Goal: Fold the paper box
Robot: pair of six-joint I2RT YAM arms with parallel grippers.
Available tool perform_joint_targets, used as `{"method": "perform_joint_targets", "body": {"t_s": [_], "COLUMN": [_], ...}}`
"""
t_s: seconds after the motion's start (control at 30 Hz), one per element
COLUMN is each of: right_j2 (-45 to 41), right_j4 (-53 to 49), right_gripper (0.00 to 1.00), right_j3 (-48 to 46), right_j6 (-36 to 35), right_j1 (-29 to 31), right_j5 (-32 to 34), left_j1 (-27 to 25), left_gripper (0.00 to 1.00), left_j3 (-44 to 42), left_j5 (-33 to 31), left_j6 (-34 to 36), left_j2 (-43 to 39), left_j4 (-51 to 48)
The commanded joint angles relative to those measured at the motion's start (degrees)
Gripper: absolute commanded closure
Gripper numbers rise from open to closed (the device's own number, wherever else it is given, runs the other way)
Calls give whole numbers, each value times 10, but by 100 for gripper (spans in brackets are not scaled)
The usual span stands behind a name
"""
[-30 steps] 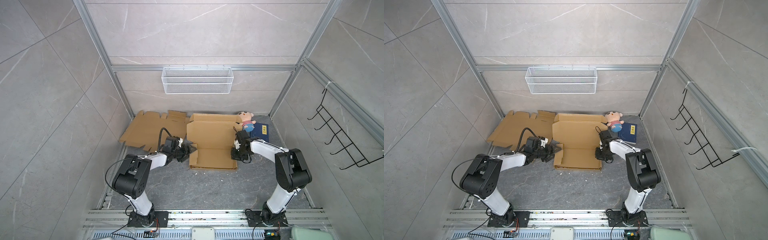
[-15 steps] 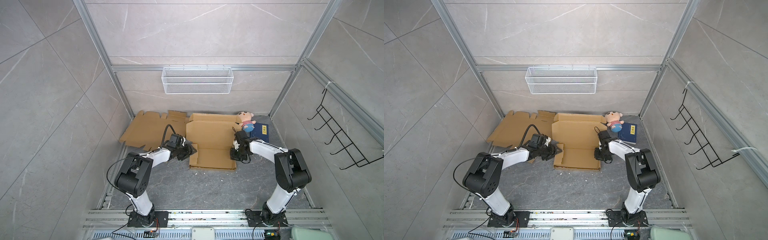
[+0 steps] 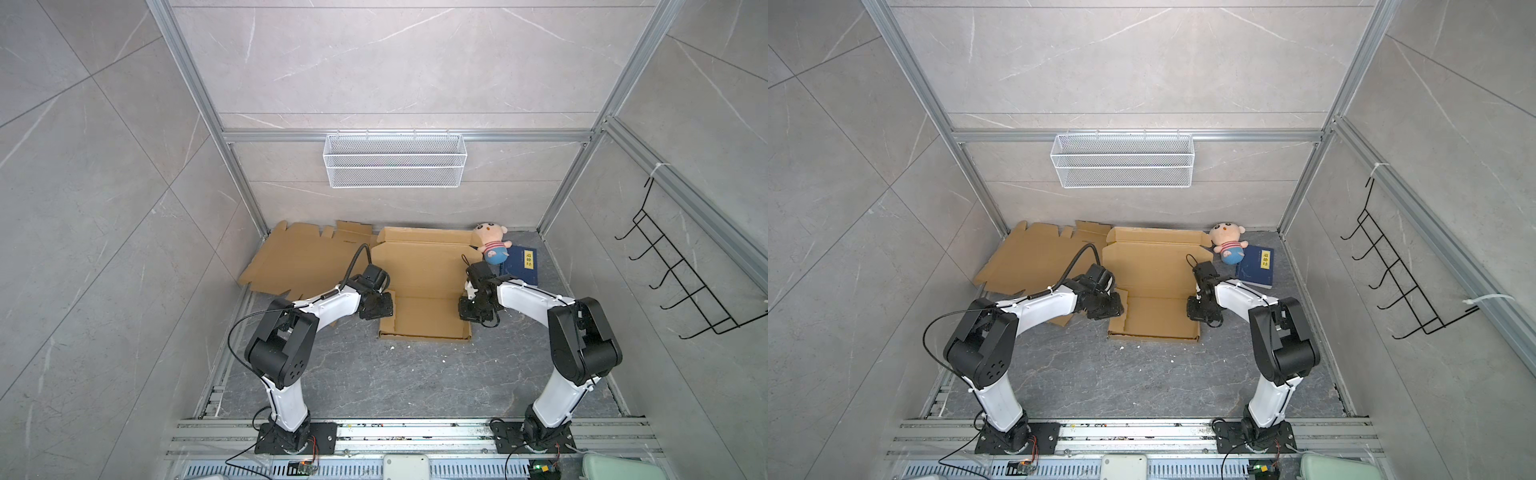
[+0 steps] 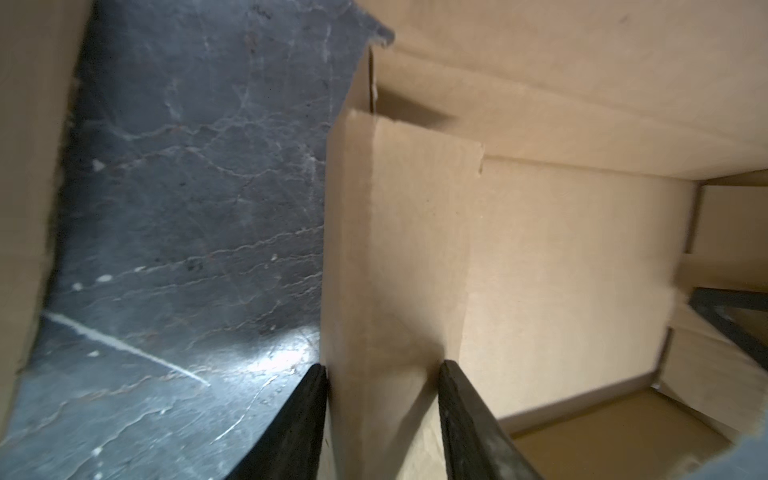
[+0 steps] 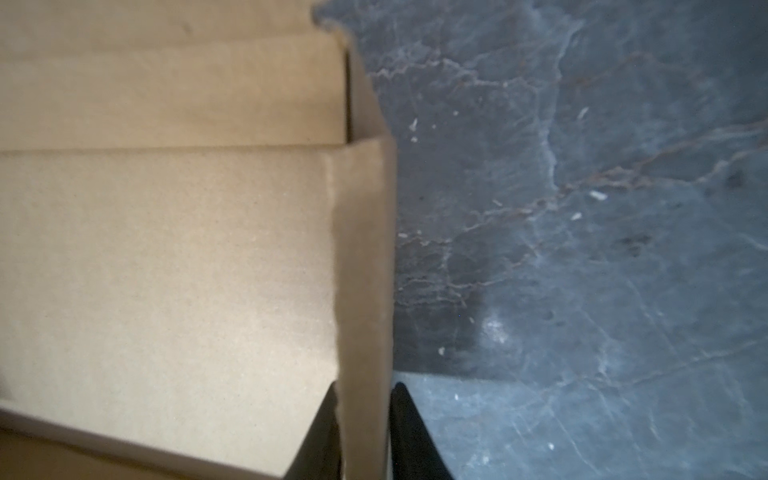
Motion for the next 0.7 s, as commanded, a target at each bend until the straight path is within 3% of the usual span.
{"method": "perform_joint_targets", "body": {"t_s": [0.0,0.47,0.67], "right_j2": [-15,-15,-23], "right_j4": [5,14,15], "right_gripper": [77,77,77], "right_j3": [-6,-15,-19], "right_j6": [10,7,13], "right_j1": [6,7,7], "right_j5": [5,5,1], "left_j1": [-18,-72,-87], "left_gripper": [57,83,94], "left_j3": [25,78,98], "left_j5": [-106,-265,-296], "left_j6": [25,9,2], "left_j2": [13,89,120], "left_j4": [-75,-143,-167]}}
